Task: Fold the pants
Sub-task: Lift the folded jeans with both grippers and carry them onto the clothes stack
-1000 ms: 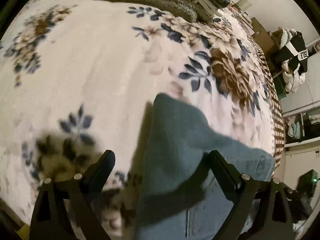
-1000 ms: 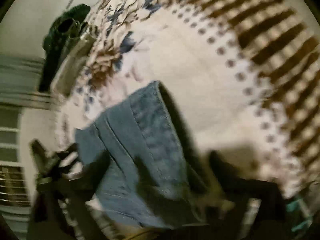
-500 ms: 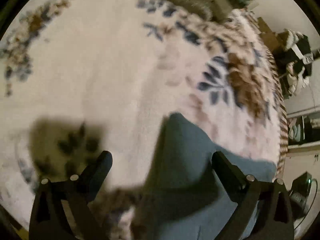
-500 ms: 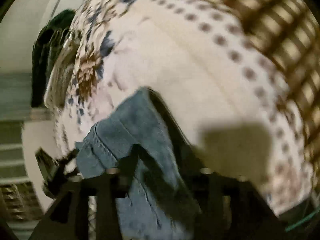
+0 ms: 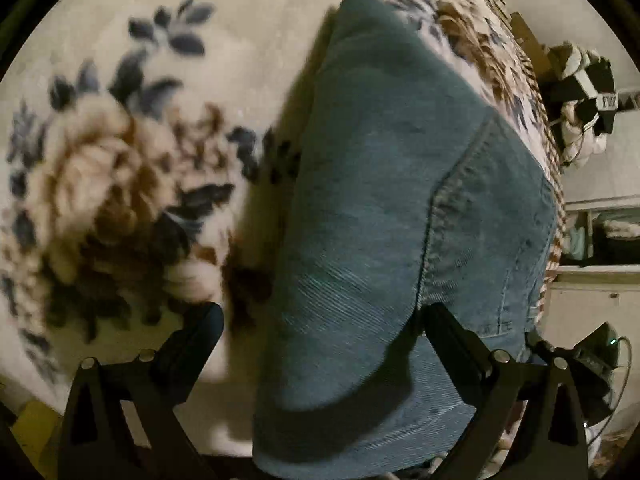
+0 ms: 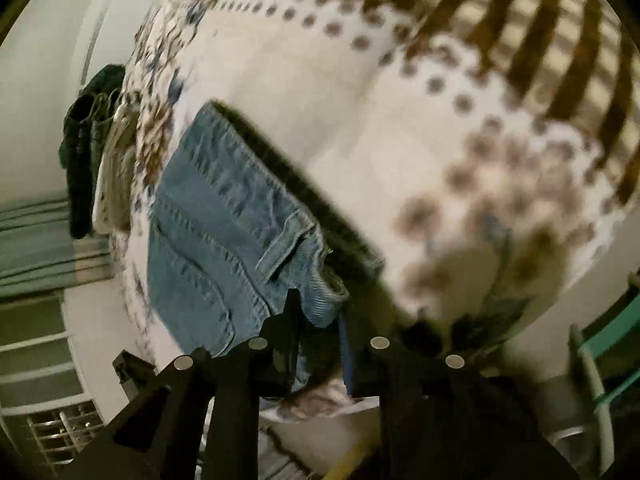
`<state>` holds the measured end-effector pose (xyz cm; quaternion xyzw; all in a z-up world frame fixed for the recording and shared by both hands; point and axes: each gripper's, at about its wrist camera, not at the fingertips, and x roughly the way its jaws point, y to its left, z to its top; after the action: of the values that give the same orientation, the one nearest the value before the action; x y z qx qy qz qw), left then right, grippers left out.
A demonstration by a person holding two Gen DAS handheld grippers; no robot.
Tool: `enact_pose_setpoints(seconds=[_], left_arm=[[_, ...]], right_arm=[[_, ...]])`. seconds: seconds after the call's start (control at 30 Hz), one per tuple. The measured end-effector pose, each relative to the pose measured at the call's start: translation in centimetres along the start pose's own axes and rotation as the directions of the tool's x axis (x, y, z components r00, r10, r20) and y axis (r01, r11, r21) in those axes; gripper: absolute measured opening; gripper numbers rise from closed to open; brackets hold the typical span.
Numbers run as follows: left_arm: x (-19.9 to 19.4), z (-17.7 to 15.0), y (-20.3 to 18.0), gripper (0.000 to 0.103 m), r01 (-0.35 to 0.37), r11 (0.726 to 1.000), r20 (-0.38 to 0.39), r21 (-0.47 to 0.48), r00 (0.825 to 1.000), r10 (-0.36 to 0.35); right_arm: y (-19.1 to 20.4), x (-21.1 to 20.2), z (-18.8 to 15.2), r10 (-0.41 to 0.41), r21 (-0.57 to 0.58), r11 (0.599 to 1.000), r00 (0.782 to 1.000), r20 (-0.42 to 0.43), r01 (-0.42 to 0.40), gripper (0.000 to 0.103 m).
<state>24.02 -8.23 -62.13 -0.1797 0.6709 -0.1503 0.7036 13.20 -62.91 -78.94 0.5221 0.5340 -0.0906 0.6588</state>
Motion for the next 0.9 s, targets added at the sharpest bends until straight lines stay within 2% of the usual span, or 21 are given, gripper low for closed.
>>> enact_pose_setpoints(seconds=[0.07, 0.17, 0.2, 0.23, 0.27, 0.3, 0.33, 0.4, 0.47, 0.53, 0.63, 0.67, 0.73, 0.83, 0.87, 0.9], left_arm=[[0.3, 0.3, 0.1, 0.103, 0.007, 1.0, -0.005, 0.02, 1.0, -0.007], [0.4, 0.8, 0.5, 0.103, 0.045, 0.999, -0.01, 0.002, 0.999, -0.045], [0.5, 0.9, 0.7, 0.103, 0.058, 0.998, -0.006, -0.011, 0.998, -0.058], [0.5, 1.0, 1.0, 0.103, 0.072, 0.997, -0.001, -0.036, 0.997, -0.072], [0.4, 1.0, 1.3, 0.103, 0.082, 0.995, 0.011, -0.057, 0.997, -0.081], [0.4, 0.9, 1.3, 0.103, 0.087, 0.994, 0.021, -0.069, 0.996, -0.086], [0.6, 1.0, 1.3, 0.103, 0.086, 0.993, 0.022, -0.08, 0.996, -0.085], [0.6, 1.2, 1.2, 0.103, 0.073, 0.992, 0.016, -0.106, 0.997, -0.072], [0.3, 1.4, 1.1, 0.103, 0.079, 0.987, 0.021, -0.137, 0.997, -0.077], [-0.2, 1.7, 0.6, 0.103, 0.13, 0.981, 0.075, -0.147, 0.99, -0.12], [-1.4, 2.1, -1.0, 0.103, 0.156, 0.987, 0.171, -0.031, 0.974, -0.149], [-1.0, 2.4, -1.5, 0.103, 0.141, 0.99, 0.169, 0.006, 0.976, -0.14], [1.1, 3.0, -2.0, 0.103, 0.096, 0.995, 0.108, 0.037, 0.989, -0.1], [1.2, 3.6, -2.6, 0.102, 0.116, 0.991, 0.127, 0.061, 0.984, -0.123], [1.0, 3.6, -3.0, 0.088, 0.135, 0.988, 0.13, 0.074, 0.981, -0.144], [0.8, 3.6, -3.3, 0.083, 0.127, 0.989, 0.135, 0.074, 0.982, -0.136]], right_arm=[[-0.7, 0.8, 0.1, 0.03, 0.026, 0.999, 0.999, -0.03, -0.03, 0.019], [-0.7, 2.0, 0.0, 0.069, 0.021, 0.998, 0.993, -0.093, -0.067, 0.043], [-0.8, 2.4, -0.1, 0.085, 0.017, 0.996, 0.99, -0.115, -0.084, 0.047], [-0.8, 2.9, -0.2, 0.115, 0.018, 0.993, 0.984, -0.133, -0.114, 0.059], [-0.8, 3.4, -0.4, 0.141, 0.026, 0.99, 0.978, -0.155, -0.139, 0.067], [-1.0, 4.2, -0.7, 0.173, 0.035, 0.985, 0.969, -0.178, -0.169, 0.073], [-1.0, 5.1, -1.0, 0.205, 0.045, 0.979, 0.959, -0.198, -0.2, 0.076], [-0.9, 7.1, -1.4, 0.216, 0.055, 0.976, 0.952, -0.217, -0.21, 0.077], [-0.3, 8.0, -1.4, 0.262, 0.057, 0.965, 0.951, -0.166, -0.256, 0.081], [0.6, 8.4, -1.1, 0.278, 0.054, 0.96, 0.953, -0.12, -0.273, 0.081], [1.9, 8.0, -0.9, 0.334, 0.03, 0.943, 0.941, -0.061, -0.332, 0.081], [2.3, 8.2, -0.8, 0.323, -0.005, 0.946, 0.944, -0.059, -0.324, 0.081], [2.2, 9.1, -0.8, 0.297, -0.039, 0.953, 0.952, -0.075, -0.3, 0.081], [2.5, 9.8, -0.5, 0.315, -0.029, 0.948, 0.946, -0.075, -0.317, 0.081], [2.8, 9.6, -0.5, 0.316, -0.024, 0.948, 0.946, -0.068, -0.319, 0.076], [3.1, 9.3, -0.6, 0.303, -0.035, 0.952, 0.952, -0.05, -0.305, 0.068]])
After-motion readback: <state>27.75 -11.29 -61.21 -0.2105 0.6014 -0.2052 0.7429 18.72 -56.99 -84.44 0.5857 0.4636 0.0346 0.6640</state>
